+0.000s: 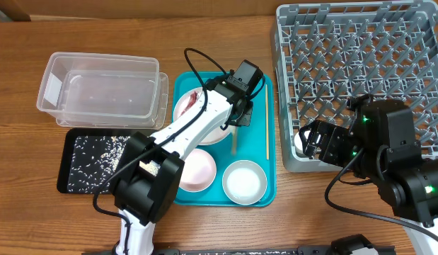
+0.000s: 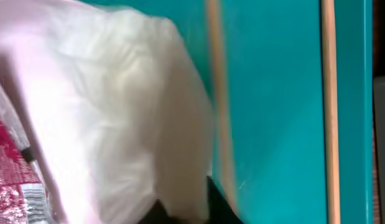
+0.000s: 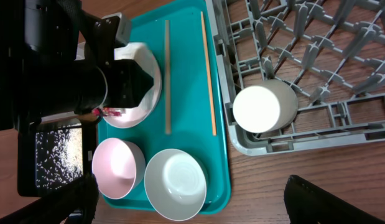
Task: Sort waste into correct bins and load items into the dishwasher
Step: 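Grasp the white tissue from the white plate with the left gripper, then drop the tissue into the clear plastic container with the left gripper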
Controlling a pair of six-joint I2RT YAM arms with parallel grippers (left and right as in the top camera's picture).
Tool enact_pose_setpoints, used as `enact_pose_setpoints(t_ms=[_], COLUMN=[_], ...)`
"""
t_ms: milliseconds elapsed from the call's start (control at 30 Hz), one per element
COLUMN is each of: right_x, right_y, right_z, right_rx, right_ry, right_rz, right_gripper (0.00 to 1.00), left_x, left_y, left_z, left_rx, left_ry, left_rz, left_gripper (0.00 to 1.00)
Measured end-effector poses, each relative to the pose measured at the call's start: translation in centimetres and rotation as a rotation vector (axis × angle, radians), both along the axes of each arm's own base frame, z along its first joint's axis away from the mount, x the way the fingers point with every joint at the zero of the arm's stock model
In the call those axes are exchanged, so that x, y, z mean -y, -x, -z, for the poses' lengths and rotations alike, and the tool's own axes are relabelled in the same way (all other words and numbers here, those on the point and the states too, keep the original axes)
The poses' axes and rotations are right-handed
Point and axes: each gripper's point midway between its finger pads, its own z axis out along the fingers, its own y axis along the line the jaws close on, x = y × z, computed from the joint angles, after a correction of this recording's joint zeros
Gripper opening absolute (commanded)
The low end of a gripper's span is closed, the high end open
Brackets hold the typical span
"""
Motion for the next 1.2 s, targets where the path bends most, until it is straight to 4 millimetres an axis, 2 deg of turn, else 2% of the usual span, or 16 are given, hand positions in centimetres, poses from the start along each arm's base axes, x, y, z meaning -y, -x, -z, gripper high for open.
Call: enact_pose_setpoints(t_ms=[233,367,433,500,533,567,667,700,733,767,800,867,967,1100,1133,1200], right_x=[0.0,0.1,0.1,0.1,0.1,0.1,0.1,0.1,0.1,0.1,0.1,0.1,0.1,0.1,0.1,0.1], right_y=[0.2,0.5,0.5,0.5,0.5,0.5,0.5,0.5,0.5,0.4,0.4,0.4,0.4,0.3,0.3,0.3], right_z=[0.1,0.3,0.4,0.3,0.4,0.4,0.3,0.4,0.3,0.3,0.3,0.3,0.3,0.3,0.2,0.3], right_rx=[-0.01,-0.024,-0.024,-0.024,-0.024,-0.024,-0.024,-0.024,-0.024,-0.022,-0.023,-0.019,-0.018,-0.017,-0.017,-0.017], right_ry=[0.002,0.006,0.006,0.006,0.006,0.006,0.006,0.006,0.006,0.006,0.006,0.005,0.005,0.004,0.004,0.004], right_rz=[0.001,0.0,0.0,0.0,0.0,0.001,0.0,0.0,0.001,0.0,0.0,0.001,0.0,0.0,0.001,0.001], right_gripper=[0.96,0.96,0.96,0.96,0.96,0.96,0.96,0.96,0.96,0.96,0.96,0.96,0.97,0.97,0.97,0.97], left_x=[-0.1,-1.6,-2.6,-3.6,-5.0,-7.2,-12.7,-14.7,-18.1,-19.8,-21.2,-22.8,-22.6,-18.7,-17.4,-15.1], left_y=[0.2,1.5,1.6,0.7,-0.4,-1.6,-2.7,-3.0,-3.6,-3.8,-3.9,-4.3,-4.6,-4.2,-4.0,-3.5], left_z=[0.1,0.0,-0.9,-2.6,-4.7,-7.7,-11.9,-12.9,-14.0,-14.0,-13.8,-12.9,-11.3,-10.9,-10.8,-10.5], left_rx=[-0.007,-0.073,-0.087,-0.062,-0.024,0.036,0.106,0.125,0.15,0.152,0.147,0.124,0.07,0.031,0.031,0.029], left_ry=[-0.006,-0.066,-0.094,-0.096,-0.084,-0.06,-0.041,-0.042,-0.051,-0.056,-0.063,-0.066,-0.022,0.057,0.056,0.045], left_rz=[0.007,0.0,-0.015,-0.043,-0.082,-0.143,-0.275,-0.323,-0.405,-0.447,-0.476,-0.51,-0.489,-0.377,-0.345,-0.275], left_gripper=[0.04,0.04,0.04,0.04,0.04,0.04,0.04,0.09,0.18,0.43,0.46,0.44,0.41,0.44,0.5,0.53])
